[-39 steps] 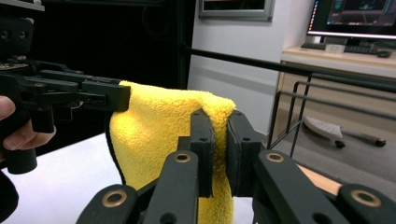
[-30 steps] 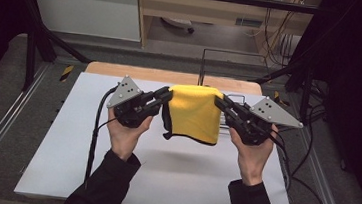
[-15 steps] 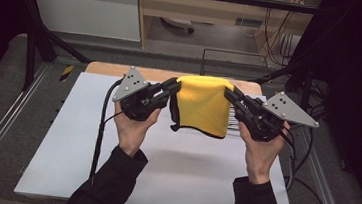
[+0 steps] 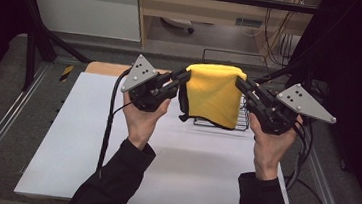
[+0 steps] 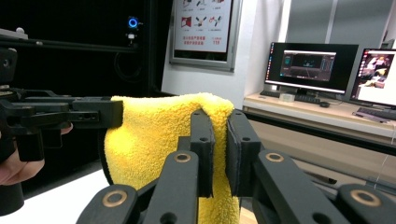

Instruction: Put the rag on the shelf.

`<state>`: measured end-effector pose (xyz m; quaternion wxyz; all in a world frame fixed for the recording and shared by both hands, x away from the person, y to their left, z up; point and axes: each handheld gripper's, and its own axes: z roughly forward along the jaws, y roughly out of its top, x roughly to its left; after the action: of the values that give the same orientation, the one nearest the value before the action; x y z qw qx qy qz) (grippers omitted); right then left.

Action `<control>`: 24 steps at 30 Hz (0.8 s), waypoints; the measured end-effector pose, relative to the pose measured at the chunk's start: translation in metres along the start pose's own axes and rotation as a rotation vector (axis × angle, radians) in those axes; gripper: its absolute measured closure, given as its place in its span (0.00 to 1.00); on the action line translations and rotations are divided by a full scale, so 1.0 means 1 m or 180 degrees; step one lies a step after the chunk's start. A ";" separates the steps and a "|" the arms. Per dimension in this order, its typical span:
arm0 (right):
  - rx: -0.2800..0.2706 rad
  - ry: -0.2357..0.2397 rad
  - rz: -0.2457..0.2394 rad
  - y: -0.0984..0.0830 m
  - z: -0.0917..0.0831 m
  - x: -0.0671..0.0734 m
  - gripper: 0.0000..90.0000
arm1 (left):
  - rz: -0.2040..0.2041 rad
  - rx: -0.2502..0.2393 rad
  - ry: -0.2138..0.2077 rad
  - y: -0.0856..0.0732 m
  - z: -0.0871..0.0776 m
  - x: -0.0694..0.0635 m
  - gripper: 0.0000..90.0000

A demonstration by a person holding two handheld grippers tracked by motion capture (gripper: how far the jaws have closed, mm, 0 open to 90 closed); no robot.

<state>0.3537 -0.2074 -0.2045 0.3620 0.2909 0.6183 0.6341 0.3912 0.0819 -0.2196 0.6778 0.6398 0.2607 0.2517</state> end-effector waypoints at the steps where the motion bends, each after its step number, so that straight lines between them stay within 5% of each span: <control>1: -0.0002 -0.0006 -0.0011 0.001 0.000 -0.001 0.92 | 0.0020 0.0015 -0.0002 0.001 0.001 0.000 0.88; 24: -0.0140 -0.0254 -0.0112 0.036 -0.007 -0.024 0.92 | 0.0069 -0.0114 -0.0067 0.037 0.036 -0.011 0.88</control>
<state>0.3580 -0.2306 -0.1672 0.4038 0.2970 0.5943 0.6289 0.4071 0.0503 -0.1803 0.6891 0.6330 0.2420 0.2569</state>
